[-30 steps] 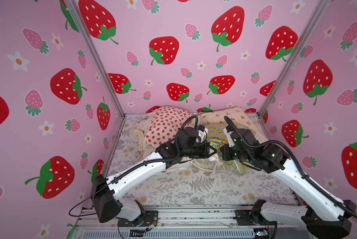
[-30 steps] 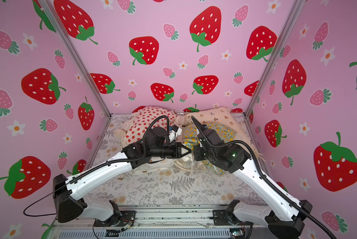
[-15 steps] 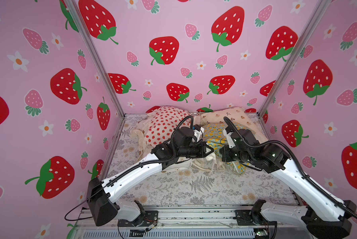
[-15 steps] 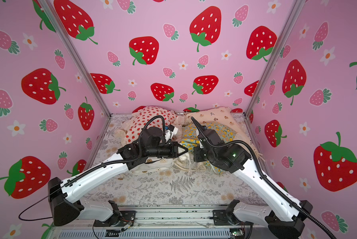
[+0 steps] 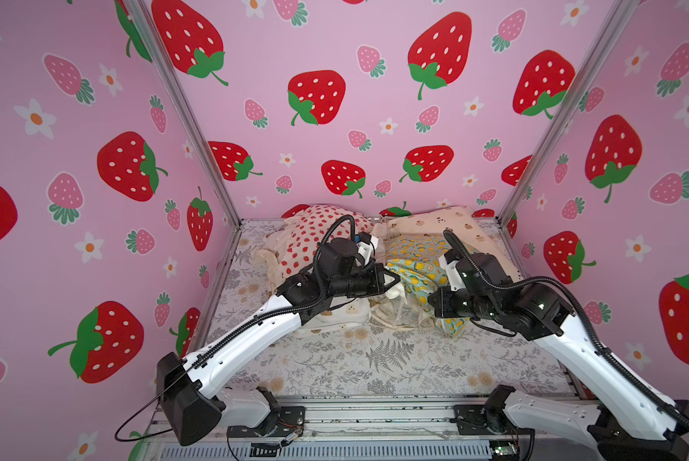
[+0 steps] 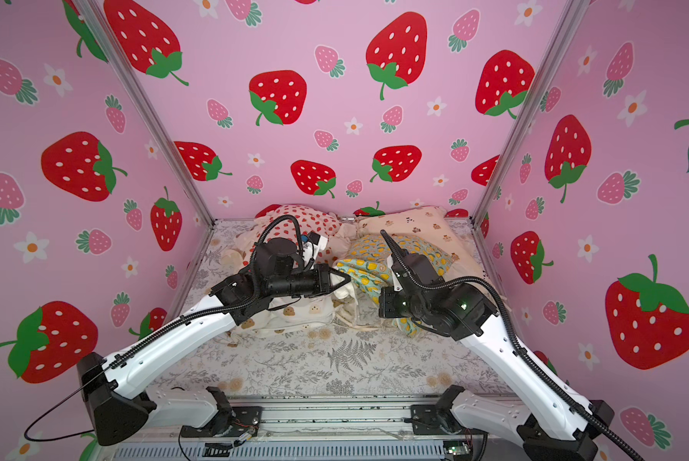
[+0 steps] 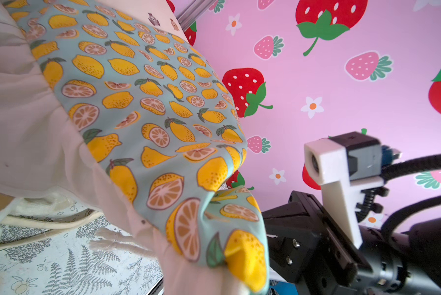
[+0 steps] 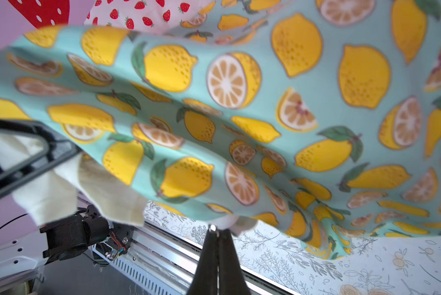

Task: Zip up pillowcases
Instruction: Zip the zipper on the pillowcase.

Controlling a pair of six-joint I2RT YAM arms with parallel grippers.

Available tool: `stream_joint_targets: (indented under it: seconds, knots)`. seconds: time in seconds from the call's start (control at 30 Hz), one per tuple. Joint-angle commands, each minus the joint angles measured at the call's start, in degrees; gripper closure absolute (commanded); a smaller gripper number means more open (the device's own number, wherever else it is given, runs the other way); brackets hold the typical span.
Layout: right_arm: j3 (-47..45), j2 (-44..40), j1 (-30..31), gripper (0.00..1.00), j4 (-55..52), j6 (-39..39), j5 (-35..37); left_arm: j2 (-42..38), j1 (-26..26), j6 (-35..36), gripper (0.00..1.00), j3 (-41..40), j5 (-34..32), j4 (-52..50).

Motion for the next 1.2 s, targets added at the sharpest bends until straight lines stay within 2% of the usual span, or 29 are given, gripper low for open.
stream_joint_targets:
  seconds: [0.0,1.0,1.17]
  knots:
    - [-3.6,-1.4,-1.0,1.0,-2.1,3.1,-3.2,-2.2,2.5,-0.6,1.0,0.8,-1.5,1.0]
    - [-24.2,-5.1,-7.5,1.0,5.0,5.4,-11.9,-1.7,18.9,-0.9,1.0,7.5,-5.3,-1.6]
    - [-25.4,-3.9,-8.2,1.0,6.3,4.4,-12.3,-1.4,20.2,-0.3,1.0,7.2,-3.6,-2.3]
